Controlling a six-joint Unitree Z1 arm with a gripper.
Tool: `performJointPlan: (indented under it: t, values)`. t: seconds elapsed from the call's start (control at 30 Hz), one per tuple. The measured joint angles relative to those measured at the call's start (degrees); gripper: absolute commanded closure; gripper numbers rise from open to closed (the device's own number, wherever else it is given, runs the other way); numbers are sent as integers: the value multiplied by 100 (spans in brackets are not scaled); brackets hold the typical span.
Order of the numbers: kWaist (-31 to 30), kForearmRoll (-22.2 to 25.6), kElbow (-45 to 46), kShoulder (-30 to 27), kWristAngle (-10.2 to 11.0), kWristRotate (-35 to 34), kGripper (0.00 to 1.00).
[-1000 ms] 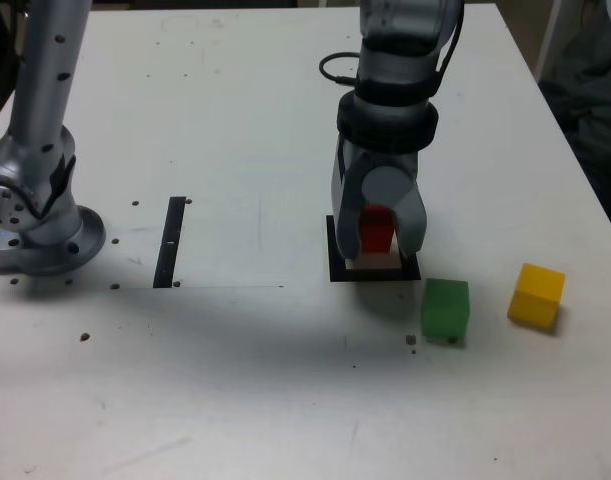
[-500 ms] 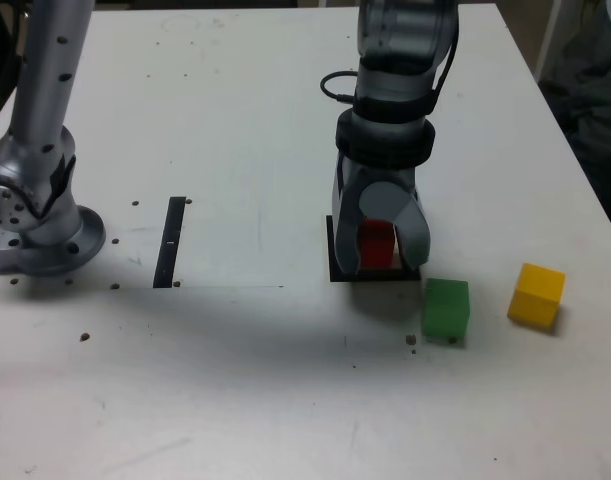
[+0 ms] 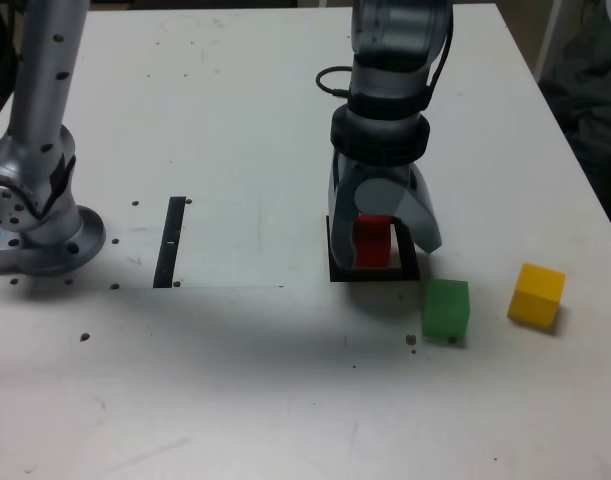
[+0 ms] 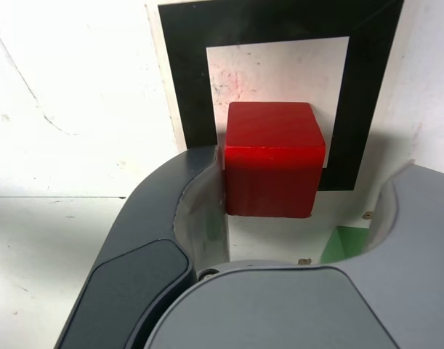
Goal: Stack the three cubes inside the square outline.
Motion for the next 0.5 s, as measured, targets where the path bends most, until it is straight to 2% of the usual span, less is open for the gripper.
performJointPlan:
  t: [0.37,0.5]
  values:
    - [0,65,-97,-259,260,-1,1]
    - [0,189,-157,-347,431,-46,0]
